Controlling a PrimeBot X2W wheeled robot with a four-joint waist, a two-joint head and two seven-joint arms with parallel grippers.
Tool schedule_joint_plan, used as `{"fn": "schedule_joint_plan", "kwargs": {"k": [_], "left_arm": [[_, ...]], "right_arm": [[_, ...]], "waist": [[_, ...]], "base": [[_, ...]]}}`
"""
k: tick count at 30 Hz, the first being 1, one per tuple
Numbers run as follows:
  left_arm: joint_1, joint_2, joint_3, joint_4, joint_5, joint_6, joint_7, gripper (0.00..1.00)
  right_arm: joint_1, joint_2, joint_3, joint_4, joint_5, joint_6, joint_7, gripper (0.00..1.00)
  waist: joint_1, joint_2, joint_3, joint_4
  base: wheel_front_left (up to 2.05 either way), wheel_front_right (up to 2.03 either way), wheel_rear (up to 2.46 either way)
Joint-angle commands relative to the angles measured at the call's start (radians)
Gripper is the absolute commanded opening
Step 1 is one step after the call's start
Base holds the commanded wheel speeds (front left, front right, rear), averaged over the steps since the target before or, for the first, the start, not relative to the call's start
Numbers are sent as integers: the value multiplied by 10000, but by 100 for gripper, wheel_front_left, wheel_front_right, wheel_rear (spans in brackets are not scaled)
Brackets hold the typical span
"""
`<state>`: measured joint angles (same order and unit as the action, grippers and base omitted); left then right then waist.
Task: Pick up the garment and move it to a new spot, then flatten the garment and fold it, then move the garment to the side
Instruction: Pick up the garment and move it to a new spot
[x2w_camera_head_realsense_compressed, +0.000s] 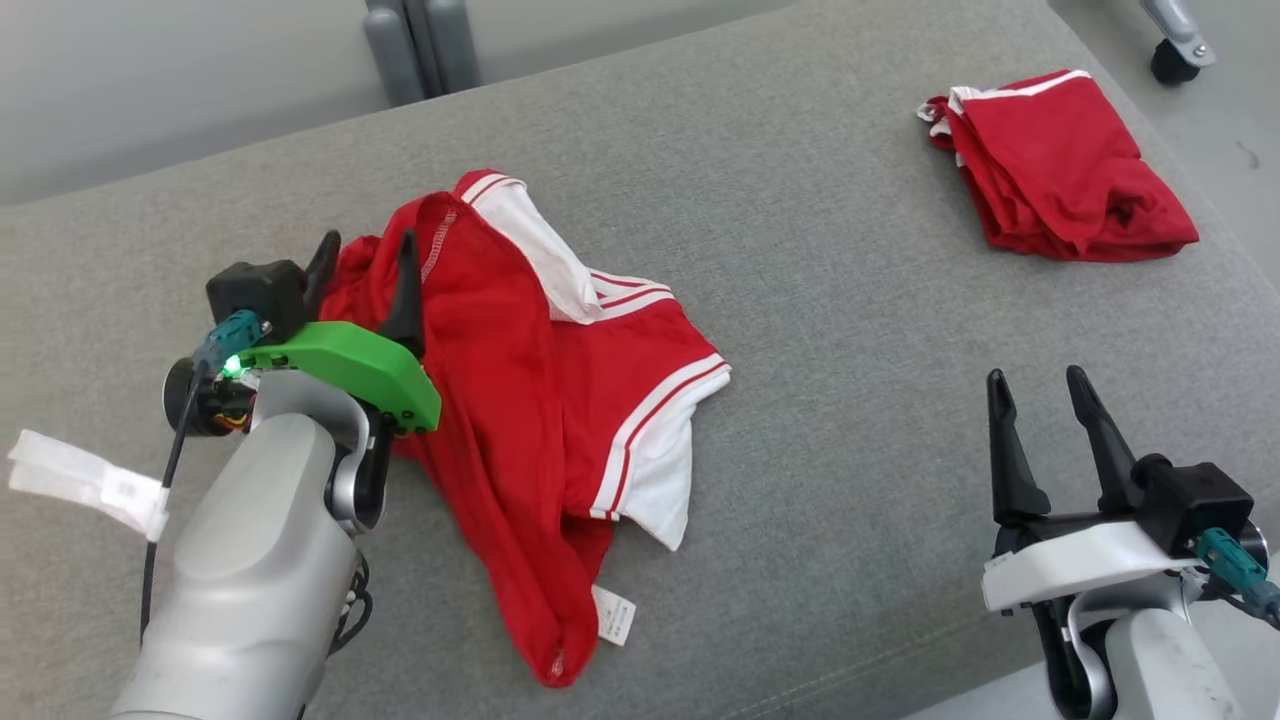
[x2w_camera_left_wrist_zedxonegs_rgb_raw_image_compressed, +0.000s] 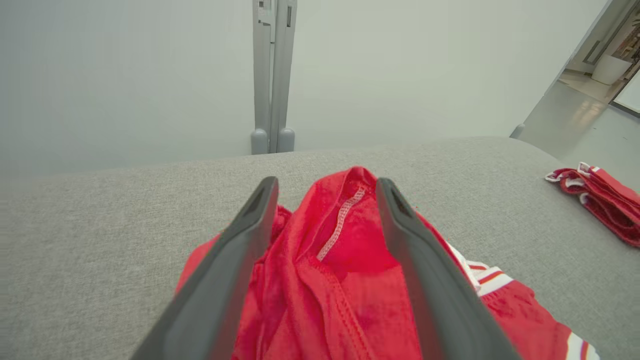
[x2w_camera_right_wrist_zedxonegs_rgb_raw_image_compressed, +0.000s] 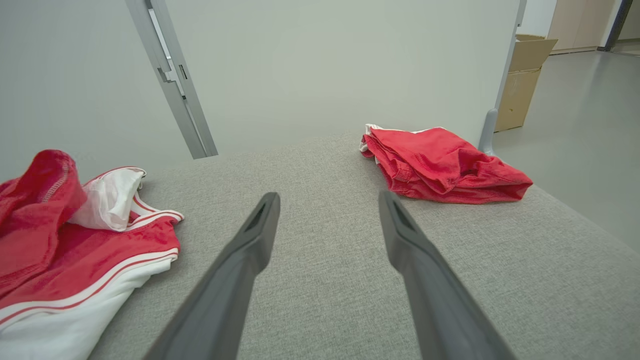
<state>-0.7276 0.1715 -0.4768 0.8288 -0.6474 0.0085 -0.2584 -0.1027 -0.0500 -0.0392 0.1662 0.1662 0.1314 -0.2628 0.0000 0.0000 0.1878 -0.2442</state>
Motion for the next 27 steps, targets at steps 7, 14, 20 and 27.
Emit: {"fn": "schedule_joint_plan", "kwargs": {"k": [7, 14, 20, 27], "left_arm": [[2691, -160, 1421, -3281, 1389, 370, -56, 100], [5715, -524, 2117, -5906, 2709, 526, -59, 100], [7860, -892, 2792, -7203, 3718, 362, -60, 100], [9316, -1155, 3515, -7991, 4453, -444, -60, 100]], "right_arm": [[497, -14, -619, -366, -408, -14, -27, 100], [972, -17, -1116, -614, -890, -15, -29, 100], [1372, -42, -1344, -802, -1098, -15, -29, 100], [1753, -80, -1382, -758, -1153, -15, -27, 100]], "waist": [[0, 0, -773, 1031], [0, 0, -1247, 1843], [0, 0, -1588, 2363], [0, 0, -1898, 2699]], "base": [[0, 0, 0], [0, 0, 0], [0, 0, 0], [0, 0, 0]]}}
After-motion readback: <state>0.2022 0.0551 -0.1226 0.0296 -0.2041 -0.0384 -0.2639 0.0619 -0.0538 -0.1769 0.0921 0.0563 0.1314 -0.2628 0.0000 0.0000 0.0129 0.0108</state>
